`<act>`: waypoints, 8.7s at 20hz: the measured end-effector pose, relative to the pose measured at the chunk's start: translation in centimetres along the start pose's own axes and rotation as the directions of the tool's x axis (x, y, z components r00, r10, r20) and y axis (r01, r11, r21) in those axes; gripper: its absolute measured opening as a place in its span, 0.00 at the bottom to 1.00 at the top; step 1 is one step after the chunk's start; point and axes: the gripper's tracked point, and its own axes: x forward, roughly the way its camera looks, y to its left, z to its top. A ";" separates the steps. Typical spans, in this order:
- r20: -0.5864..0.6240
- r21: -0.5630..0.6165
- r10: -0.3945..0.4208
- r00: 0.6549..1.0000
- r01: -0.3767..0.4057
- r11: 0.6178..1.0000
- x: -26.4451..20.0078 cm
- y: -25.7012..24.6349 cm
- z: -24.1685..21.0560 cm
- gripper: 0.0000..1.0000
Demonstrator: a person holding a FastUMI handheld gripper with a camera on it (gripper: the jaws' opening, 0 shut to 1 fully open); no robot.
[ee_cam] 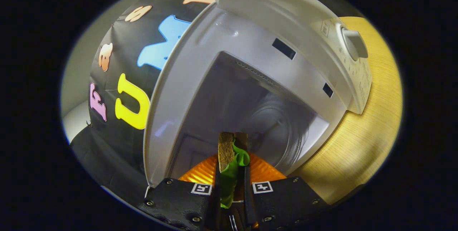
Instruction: Open the microwave, put the food inside, and close the microwave door.
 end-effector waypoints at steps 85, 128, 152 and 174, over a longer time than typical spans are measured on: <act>-0.622 -0.721 0.021 0.783 -0.584 0.373 -29.5 8.5 -32.1 0.01; -0.244 -0.870 -0.120 0.962 -0.163 0.465 -21.7 -1.6 -1.5 0.01; -0.007 -0.853 -0.183 0.983 0.089 0.514 -10.6 -1.5 7.3 0.01; 0.116 -0.861 -0.113 0.987 0.156 0.483 -17.4 2.7 7.3 0.01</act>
